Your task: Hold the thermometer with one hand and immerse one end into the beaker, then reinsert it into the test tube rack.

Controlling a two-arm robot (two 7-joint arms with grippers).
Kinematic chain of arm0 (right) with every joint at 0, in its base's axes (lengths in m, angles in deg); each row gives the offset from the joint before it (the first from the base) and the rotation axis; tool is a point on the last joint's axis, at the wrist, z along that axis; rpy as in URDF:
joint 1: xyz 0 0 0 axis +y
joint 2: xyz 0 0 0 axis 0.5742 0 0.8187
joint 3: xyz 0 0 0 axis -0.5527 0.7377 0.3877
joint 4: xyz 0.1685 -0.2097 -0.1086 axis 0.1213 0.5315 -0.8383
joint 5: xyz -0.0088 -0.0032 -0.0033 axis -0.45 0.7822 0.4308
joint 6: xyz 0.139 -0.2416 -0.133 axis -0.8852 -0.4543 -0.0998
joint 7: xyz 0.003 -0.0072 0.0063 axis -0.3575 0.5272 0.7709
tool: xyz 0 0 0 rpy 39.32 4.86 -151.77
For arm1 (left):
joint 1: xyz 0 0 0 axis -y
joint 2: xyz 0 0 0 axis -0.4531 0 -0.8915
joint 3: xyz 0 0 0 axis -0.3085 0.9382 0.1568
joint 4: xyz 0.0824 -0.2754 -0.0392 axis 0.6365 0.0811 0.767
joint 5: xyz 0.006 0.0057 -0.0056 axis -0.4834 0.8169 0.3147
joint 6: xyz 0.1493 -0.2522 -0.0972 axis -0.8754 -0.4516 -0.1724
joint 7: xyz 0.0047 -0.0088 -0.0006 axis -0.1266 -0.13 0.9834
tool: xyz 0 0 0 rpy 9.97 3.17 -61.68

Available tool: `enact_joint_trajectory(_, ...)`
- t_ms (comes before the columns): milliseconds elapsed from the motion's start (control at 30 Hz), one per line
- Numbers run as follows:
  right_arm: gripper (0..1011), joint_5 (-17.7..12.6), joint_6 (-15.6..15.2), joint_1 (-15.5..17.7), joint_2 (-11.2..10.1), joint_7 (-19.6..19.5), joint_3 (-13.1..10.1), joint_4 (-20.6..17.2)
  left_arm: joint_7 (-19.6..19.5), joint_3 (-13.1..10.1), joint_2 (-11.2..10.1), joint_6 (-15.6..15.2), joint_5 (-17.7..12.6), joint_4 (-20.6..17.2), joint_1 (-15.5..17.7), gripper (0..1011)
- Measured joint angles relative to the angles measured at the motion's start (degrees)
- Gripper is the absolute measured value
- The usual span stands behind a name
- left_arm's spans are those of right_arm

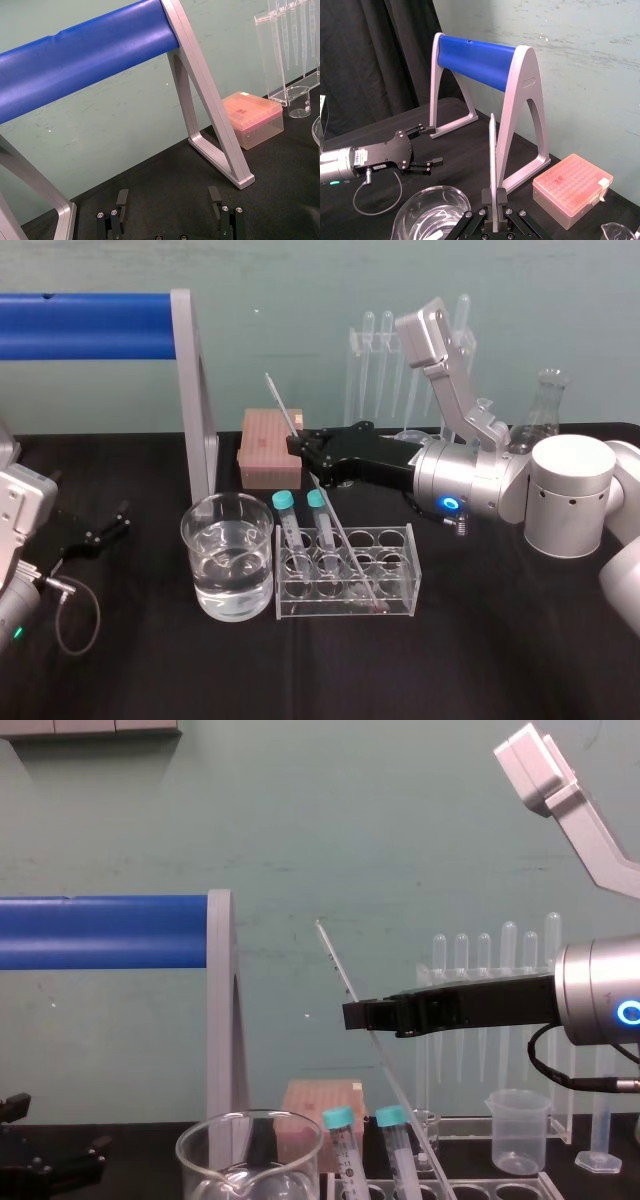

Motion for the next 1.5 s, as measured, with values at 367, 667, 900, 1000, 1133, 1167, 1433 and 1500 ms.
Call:
enact_joint_trajectory(367,55,-2.48,3.54,1.85,0.22,0.23,-1.95,-1.18,0.00,0.00,0.00,0.00,0.00,0.00,0.00,1008)
enact_joint_trajectory(667,55,-3.52,16.20,4.14,-0.74,2.96,-5.48,-5.47,0.00,0.00,0.00,0.00,0.00,0.00,0.00,1008)
enact_joint_trajectory(900,55,-7.18,20.01,4.96,-0.90,5.08,-8.69,-9.34,0.00,0.00,0.00,0.00,0.00,0.00,0.00,1008)
enact_joint_trajectory(1000,55,-9.61,20.98,3.69,-0.09,6.31,-9.48,-9.93,0.00,0.00,0.00,0.00,0.00,0.00,0.00,1008)
enact_joint_trajectory(1133,55,-11.63,21.91,0.97,1.31,8.15,-9.21,-8.73,0.00,0.00,0.00,0.00,0.00,0.00,0.00,1008)
enact_joint_trajectory(1167,55,-11.90,22.08,0.32,1.69,8.63,-8.96,-8.21,0.00,0.00,0.00,0.00,0.00,0.00,0.00,1008)
enact_joint_trajectory(1433,55,-14.12,23.35,-5.33,6.16,15.33,-3.86,-0.35,0.00,0.00,0.00,0.00,0.00,0.00,0.00,1008)
enact_joint_trajectory(1500,55,-14.33,23.38,-6.03,6.89,16.36,-2.79,1.38,0.00,0.00,0.00,0.00,0.00,0.00,0.00,1008)
